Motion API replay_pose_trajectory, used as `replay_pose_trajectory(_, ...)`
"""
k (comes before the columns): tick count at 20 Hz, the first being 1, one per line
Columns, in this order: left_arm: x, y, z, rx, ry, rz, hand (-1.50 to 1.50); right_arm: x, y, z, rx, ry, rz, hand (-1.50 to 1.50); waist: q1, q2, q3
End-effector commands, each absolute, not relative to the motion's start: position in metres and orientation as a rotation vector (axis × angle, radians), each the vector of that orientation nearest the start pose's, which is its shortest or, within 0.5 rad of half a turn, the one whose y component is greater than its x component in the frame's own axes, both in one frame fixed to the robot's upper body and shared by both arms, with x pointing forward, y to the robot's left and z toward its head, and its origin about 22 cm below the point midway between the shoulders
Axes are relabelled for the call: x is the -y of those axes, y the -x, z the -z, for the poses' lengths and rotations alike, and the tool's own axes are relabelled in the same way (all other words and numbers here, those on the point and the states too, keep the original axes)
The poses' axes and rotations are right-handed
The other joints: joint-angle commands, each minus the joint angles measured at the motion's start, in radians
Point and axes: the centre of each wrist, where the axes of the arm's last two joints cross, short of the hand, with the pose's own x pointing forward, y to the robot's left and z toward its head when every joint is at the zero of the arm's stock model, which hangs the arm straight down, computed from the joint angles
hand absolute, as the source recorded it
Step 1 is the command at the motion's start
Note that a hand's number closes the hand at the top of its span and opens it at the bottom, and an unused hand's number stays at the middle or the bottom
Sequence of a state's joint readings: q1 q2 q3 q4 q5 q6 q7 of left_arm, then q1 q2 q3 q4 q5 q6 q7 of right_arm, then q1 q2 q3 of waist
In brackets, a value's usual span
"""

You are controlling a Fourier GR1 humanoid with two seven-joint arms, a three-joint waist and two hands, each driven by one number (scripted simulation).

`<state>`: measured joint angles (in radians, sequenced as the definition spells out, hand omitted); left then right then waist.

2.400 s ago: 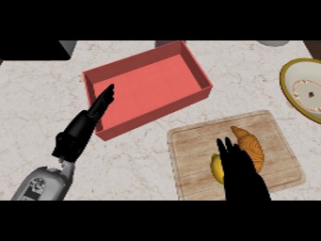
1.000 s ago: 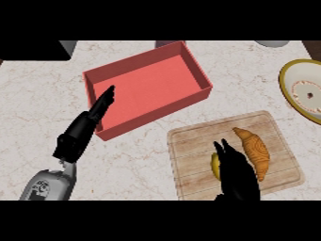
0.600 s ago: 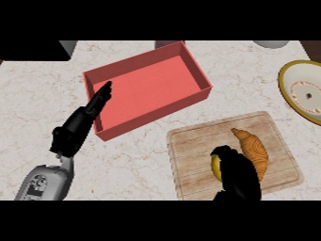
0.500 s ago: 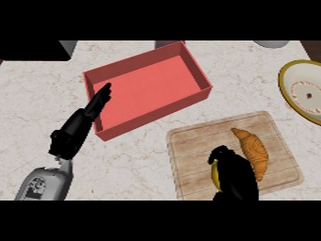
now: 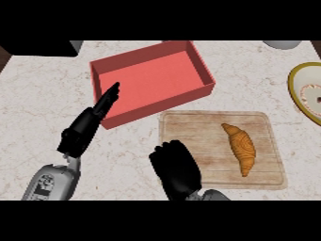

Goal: Pick the lemon from the cutting board and place it in the cardboard box

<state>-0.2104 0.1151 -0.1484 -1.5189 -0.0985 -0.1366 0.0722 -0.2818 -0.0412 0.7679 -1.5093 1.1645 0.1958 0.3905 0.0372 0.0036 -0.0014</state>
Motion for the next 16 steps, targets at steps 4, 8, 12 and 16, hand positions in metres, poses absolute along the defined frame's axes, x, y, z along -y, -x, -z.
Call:
replay_pose_trajectory(4, -0.196, -0.286, -0.029, 1.602, 0.051, 0.456, 0.00, 0.006, -0.213, -0.075, 1.755, 0.766, -1.584, 1.50, -0.029, -0.004, 0.001)
replay_pose_trajectory(8, -0.212, -0.280, -0.033, 1.585, 0.052, 0.435, 0.00, 0.019, -0.202, -0.121, 1.855, 0.699, -1.495, 1.50, -0.036, -0.006, 0.001)
replay_pose_trajectory(12, -0.201, -0.287, -0.051, 1.604, 0.033, 0.446, 0.00, 0.034, -0.166, -0.160, 1.937, 0.627, -1.484, 1.50, -0.044, -0.008, 0.001)
replay_pose_trajectory(16, -0.223, -0.289, -0.053, 1.600, 0.026, 0.442, 0.00, 0.054, -0.148, -0.189, 2.024, 0.567, -1.325, 1.50, -0.043, -0.007, 0.001)
